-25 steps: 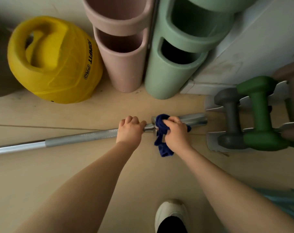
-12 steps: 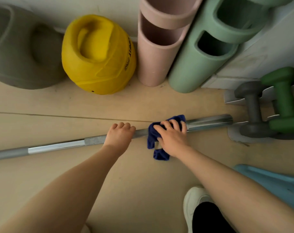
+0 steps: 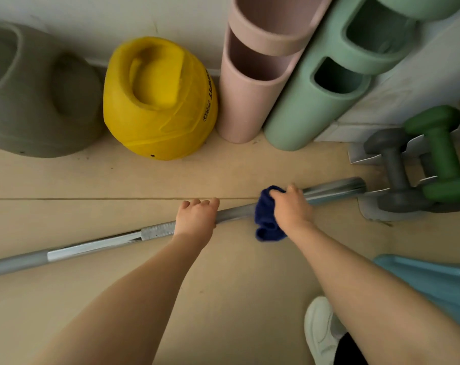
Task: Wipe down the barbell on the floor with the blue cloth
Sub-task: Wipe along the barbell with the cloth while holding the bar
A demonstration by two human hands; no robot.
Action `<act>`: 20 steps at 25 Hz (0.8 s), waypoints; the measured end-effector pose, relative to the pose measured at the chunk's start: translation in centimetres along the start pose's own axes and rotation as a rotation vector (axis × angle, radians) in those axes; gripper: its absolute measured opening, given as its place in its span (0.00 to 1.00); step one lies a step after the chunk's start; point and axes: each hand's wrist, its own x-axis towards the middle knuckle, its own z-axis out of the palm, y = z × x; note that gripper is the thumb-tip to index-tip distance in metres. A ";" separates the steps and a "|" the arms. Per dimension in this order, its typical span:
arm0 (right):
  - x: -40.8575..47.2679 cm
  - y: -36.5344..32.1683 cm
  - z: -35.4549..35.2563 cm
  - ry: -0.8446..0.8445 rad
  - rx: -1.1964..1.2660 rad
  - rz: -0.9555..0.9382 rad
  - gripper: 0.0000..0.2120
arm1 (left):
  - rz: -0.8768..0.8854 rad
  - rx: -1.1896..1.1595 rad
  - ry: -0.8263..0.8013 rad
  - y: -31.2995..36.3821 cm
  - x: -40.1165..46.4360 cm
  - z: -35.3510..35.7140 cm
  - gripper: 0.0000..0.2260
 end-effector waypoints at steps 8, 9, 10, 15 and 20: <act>-0.7 -2.1 1.1 0.055 -0.106 -0.163 0.14 | 0.038 -0.008 -0.037 -0.5 0.3 -0.7 0.11; 0.3 -1.3 0.7 0.093 -0.112 -0.055 0.14 | 0.038 -0.024 -0.040 -0.6 0.3 -0.6 0.11; 0.8 -0.8 0.6 0.106 -0.100 0.031 0.15 | 0.037 -0.040 -0.041 -0.8 0.4 -0.6 0.11; -1.6 -2.1 3.3 0.147 0.203 0.054 0.23 | 0.000 -0.077 -0.084 -1.0 1.3 -1.1 0.11; -1.3 -2.9 2.9 0.194 0.122 -0.101 0.22 | -0.007 -0.126 -0.080 -1.3 1.7 -1.4 0.12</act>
